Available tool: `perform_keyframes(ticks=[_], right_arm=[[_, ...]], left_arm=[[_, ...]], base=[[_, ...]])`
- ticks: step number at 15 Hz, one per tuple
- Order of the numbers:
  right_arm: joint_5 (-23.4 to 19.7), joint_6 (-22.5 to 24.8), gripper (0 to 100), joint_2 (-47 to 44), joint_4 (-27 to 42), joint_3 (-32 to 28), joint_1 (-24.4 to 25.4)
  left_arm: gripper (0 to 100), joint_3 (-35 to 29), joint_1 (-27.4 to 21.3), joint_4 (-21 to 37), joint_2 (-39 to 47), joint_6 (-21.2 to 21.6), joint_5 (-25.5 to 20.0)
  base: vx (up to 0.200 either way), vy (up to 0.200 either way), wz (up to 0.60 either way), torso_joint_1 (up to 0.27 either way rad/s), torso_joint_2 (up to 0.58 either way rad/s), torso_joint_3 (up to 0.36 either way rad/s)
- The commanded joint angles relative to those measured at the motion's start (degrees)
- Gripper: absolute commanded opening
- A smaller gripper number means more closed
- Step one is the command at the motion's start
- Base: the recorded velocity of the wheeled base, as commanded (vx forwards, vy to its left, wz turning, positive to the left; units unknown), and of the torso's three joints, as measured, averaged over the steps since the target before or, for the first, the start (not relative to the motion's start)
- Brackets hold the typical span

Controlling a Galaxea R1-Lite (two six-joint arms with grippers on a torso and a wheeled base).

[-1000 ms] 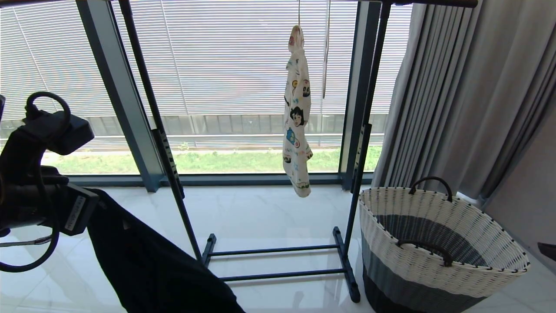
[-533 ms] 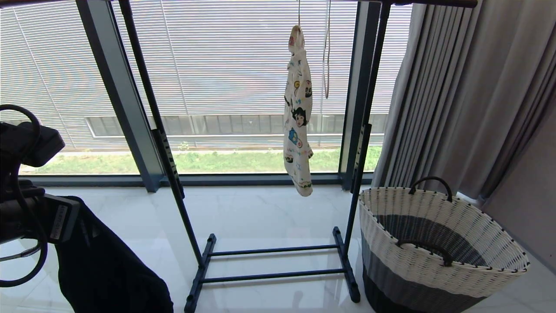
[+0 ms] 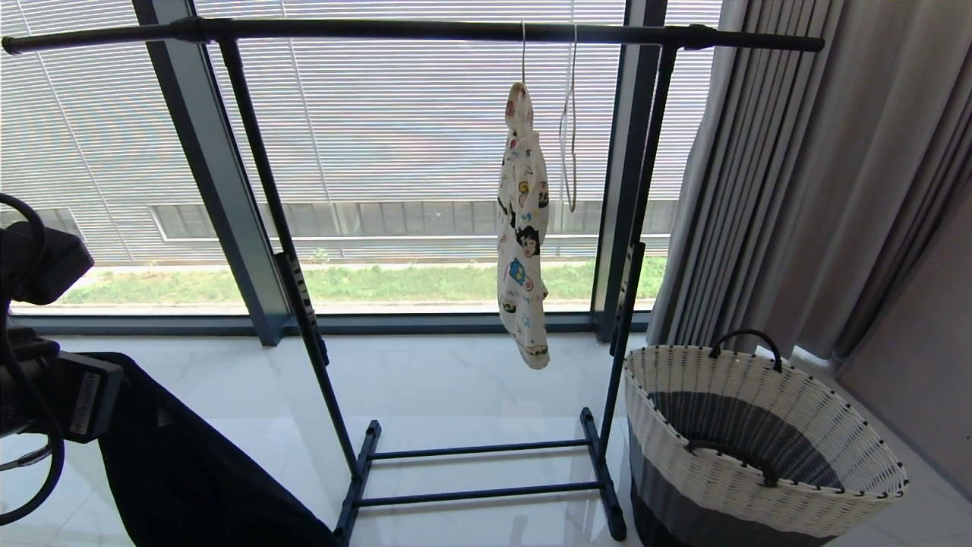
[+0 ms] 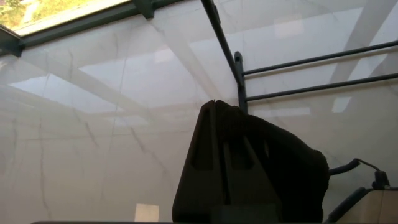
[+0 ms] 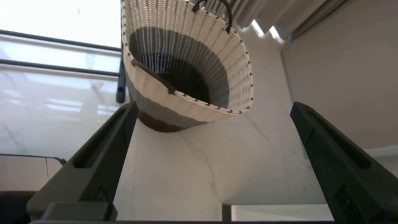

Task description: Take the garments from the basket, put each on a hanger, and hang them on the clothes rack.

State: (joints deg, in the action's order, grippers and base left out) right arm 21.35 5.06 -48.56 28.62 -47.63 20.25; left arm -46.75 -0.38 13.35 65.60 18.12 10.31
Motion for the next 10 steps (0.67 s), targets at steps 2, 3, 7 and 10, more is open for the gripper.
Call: perform_keyframes(ticks=[2, 3, 7, 10], right_arm=[[0.0, 0.0, 100, -0.2, -0.3, 0.0, 0.1], [0.0, 0.0, 100, -0.2, -0.3, 0.0, 0.1], [-0.1, 0.0, 100, -0.3, -0.4, 0.1, 0.1], [-0.1, 0.0, 100, -0.3, -0.4, 0.1, 0.1]], left_arm=[[0, 0.2, -0.1, 0.0, -0.3, 0.0, 0.0], [0, 0.1, -0.1, 0.0, -0.3, 0.0, 0.0], [0, 0.2, -0.1, 0.0, -0.5, 0.0, 0.0], [0, 0.1, -0.1, 0.0, -0.5, 0.0, 0.0]], base=[[0.000, 0.000, 0.00, 0.173, -0.48, -0.293], [0.000, 0.000, 0.00, 0.178, -0.46, -0.290], [0.000, 0.000, 0.00, 0.189, -0.47, -0.282], [0.000, 0.000, 0.00, 0.198, -0.48, -0.277]])
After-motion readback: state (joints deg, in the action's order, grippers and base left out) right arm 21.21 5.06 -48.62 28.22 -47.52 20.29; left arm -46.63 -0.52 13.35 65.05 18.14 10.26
